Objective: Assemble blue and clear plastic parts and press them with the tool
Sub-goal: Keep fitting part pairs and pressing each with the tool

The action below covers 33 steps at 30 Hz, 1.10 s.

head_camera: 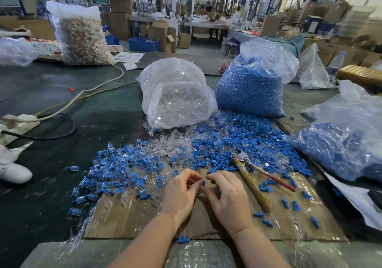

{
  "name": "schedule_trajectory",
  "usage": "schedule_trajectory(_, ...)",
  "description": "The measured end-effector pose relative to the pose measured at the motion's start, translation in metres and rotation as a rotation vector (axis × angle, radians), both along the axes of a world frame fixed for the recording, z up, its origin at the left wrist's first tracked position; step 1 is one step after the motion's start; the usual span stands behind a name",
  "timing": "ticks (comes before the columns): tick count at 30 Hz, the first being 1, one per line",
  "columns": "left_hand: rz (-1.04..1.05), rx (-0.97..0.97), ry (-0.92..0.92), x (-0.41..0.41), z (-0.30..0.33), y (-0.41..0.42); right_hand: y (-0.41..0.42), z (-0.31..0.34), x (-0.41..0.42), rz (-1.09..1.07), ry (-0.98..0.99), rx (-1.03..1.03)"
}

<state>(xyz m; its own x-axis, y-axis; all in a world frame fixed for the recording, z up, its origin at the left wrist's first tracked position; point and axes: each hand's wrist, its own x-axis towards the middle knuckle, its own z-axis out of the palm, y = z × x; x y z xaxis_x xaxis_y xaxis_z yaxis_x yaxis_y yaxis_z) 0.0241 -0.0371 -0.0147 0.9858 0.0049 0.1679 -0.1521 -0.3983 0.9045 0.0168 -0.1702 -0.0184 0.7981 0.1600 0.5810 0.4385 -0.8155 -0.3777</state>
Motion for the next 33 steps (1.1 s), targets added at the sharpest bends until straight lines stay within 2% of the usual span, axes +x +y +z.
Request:
schedule_trajectory(2,0.005,-0.006,0.007,0.000,-0.001,0.000,-0.004,0.001,0.000,-0.076,0.018,0.008)
schedule_trajectory(5,0.000,-0.009,0.027,-0.001,0.000,0.000,-0.018,0.005,0.004,-0.315,0.087,-0.042)
schedule_trajectory(9,-0.004,0.020,0.039,-0.002,0.001,-0.001,-0.045,0.011,0.013,-0.693,0.445,-0.267)
schedule_trajectory(12,-0.001,0.034,0.044,-0.003,0.002,-0.001,-0.057,0.011,0.019,-0.755,0.640,-0.335)
schedule_trajectory(14,0.000,0.039,0.050,-0.002,0.003,-0.001,-0.058,0.010,0.021,-0.760,0.658,-0.377)
schedule_trajectory(21,0.008,0.044,0.059,-0.003,0.005,-0.001,-0.053,0.014,0.019,-0.704,0.476,-0.577)
schedule_trajectory(26,0.034,0.013,0.092,0.000,0.007,-0.002,-0.045,0.035,0.013,-0.605,0.470,-0.541)
schedule_trajectory(29,0.097,-0.093,0.135,0.007,0.012,-0.002,-0.035,0.048,0.010,-0.363,0.493,-0.408)
schedule_trajectory(33,0.179,-0.425,0.278,0.013,0.021,-0.003,-0.021,0.064,0.006,-0.065,0.826,0.117)
